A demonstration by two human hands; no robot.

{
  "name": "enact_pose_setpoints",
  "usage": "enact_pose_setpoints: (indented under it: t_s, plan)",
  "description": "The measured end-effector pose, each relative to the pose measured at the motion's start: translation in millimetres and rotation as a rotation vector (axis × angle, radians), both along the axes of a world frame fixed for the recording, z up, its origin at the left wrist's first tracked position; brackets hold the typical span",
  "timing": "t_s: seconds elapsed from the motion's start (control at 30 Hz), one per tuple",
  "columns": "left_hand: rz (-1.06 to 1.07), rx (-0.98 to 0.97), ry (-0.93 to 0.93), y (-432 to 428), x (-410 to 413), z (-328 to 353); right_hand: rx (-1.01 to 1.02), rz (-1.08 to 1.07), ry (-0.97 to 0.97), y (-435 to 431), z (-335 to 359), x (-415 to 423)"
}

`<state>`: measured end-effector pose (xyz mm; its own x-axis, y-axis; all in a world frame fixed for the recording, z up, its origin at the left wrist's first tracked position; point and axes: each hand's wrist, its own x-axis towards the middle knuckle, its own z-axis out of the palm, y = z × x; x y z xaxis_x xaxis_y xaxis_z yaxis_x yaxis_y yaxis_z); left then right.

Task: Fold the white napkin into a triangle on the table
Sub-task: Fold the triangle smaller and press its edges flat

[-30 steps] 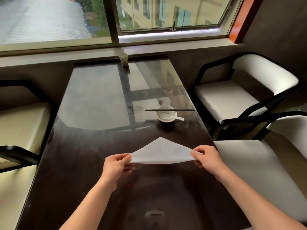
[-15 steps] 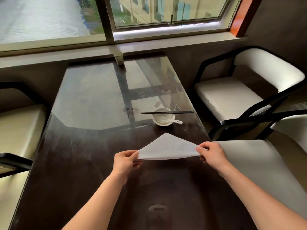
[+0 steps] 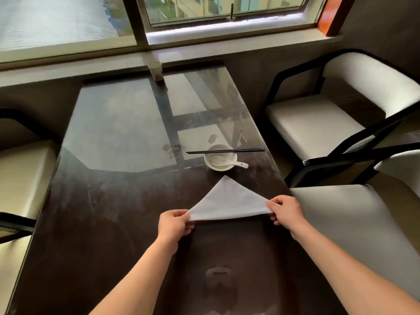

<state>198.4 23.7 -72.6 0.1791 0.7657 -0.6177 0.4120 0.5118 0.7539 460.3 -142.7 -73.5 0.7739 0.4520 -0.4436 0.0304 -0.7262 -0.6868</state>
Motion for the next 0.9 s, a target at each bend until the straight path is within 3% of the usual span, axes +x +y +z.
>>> enact_pose_setpoints:
  t_s: [0.5,0.9]
  plan:
    - [-0.078,0.253,0.31,-1,11,0,-0.057,-0.025,-0.015,10,-6,1]
    - [-0.258,0.47,0.48,-4,16,-7,-0.087,0.013,-0.06,9,-9,4]
